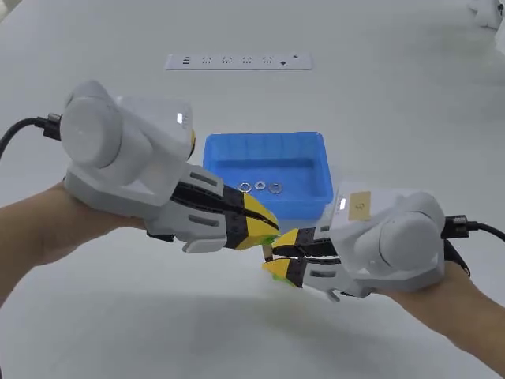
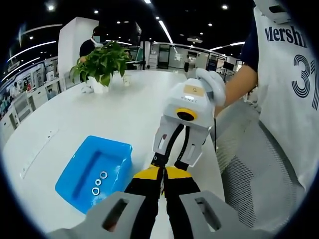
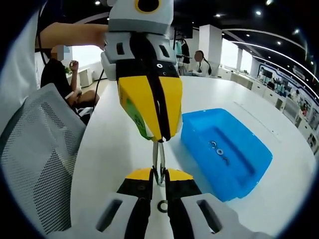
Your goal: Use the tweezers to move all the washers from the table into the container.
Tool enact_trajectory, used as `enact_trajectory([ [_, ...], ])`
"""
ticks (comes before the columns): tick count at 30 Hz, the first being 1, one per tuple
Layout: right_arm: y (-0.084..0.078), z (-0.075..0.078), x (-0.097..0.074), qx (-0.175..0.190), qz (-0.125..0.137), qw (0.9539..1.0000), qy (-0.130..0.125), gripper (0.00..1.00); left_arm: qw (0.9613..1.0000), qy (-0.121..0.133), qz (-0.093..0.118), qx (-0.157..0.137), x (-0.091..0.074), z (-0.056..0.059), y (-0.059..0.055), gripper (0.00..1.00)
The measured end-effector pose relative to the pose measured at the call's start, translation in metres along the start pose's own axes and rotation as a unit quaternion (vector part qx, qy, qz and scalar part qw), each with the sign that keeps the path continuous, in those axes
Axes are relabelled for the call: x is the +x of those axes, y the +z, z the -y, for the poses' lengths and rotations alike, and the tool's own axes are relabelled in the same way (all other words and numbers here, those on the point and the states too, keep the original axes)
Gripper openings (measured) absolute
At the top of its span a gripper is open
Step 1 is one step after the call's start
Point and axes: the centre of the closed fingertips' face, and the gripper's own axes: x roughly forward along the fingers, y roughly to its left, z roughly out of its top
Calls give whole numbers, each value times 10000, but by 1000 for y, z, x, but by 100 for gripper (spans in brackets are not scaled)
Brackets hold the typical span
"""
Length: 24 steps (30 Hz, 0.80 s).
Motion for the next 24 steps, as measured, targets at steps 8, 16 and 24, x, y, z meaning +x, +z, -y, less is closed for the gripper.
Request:
enact_trajectory([
  [8,2,-2,-2,-12,8,10000,-10,10,10000,-19,-53,-14,-7,0,-2,5],
  [16,16,0,-6,-134,101,9998,-58,10,9998,77,-62,153,-16,1,8,5],
  [24,37,9,-12,-315,220,9991,-157,10,9989,151,-88,439,-30,-5,26,5],
])
